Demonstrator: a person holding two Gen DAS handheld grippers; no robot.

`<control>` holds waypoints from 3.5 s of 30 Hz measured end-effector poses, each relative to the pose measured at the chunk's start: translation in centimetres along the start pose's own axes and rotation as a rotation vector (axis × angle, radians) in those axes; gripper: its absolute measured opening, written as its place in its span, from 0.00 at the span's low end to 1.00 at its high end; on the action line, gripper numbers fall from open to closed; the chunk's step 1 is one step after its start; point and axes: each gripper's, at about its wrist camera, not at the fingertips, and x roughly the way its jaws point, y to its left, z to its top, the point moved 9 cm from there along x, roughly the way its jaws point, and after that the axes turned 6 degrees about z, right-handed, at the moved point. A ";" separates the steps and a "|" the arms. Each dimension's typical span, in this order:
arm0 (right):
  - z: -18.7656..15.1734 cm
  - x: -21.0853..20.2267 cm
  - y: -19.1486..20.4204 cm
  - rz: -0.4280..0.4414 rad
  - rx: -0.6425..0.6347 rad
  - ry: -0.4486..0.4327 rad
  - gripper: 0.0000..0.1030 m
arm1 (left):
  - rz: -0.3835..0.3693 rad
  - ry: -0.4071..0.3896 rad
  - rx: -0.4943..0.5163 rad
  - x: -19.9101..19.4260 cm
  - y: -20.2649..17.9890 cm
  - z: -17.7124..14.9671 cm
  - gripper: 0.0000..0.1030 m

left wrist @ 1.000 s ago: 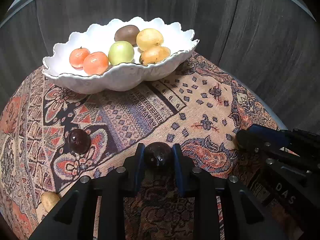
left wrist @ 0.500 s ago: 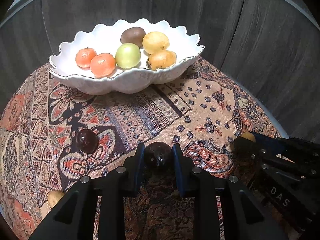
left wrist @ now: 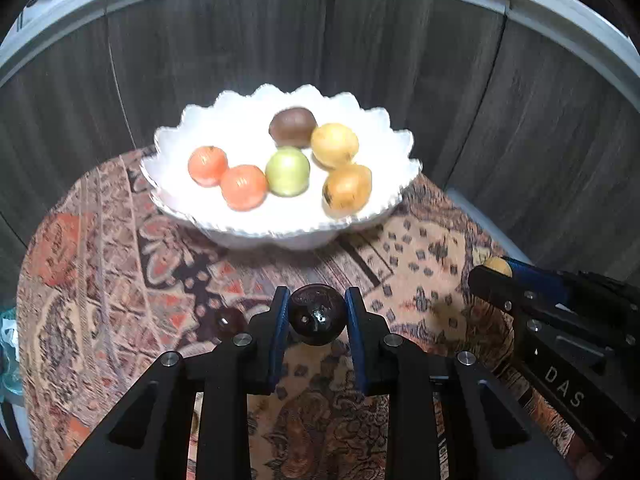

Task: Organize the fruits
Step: 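Carry the plum and potato over the white bowl and open both grippers, then withdraw both grippers from the bowl toward the remaining plum and potato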

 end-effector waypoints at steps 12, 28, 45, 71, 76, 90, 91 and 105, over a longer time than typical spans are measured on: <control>6.9 -0.5 3.2 0.033 -0.048 -0.099 0.22 | 0.034 -0.089 -0.023 -1.3 3.8 6.1 0.27; 9.8 6.3 6.9 0.106 -0.036 -0.028 0.22 | 0.071 -0.063 -0.008 3.9 8.6 9.4 0.27; 10.1 6.6 6.8 0.048 -0.056 -0.037 0.52 | 0.096 -0.032 -0.035 4.5 9.8 9.0 0.60; 9.1 -1.7 7.9 -0.060 -0.062 -0.180 0.82 | 0.235 -0.126 -0.112 -5.6 13.8 6.1 0.84; 7.9 -2.4 8.2 -0.061 -0.064 -0.182 0.82 | 0.230 -0.110 -0.117 -6.2 13.5 4.3 0.84; 3.7 -2.1 8.8 -0.052 -0.080 -0.137 0.82 | 0.220 -0.067 -0.099 -6.0 12.8 -0.1 0.78; 3.5 -2.0 8.8 -0.052 -0.081 -0.132 0.82 | 0.218 -0.062 -0.098 -5.9 12.7 -0.5 0.78; -0.8 0.1 8.1 -0.055 -0.084 -0.057 0.81 | 0.165 0.025 -0.066 -2.7 10.6 -5.3 0.52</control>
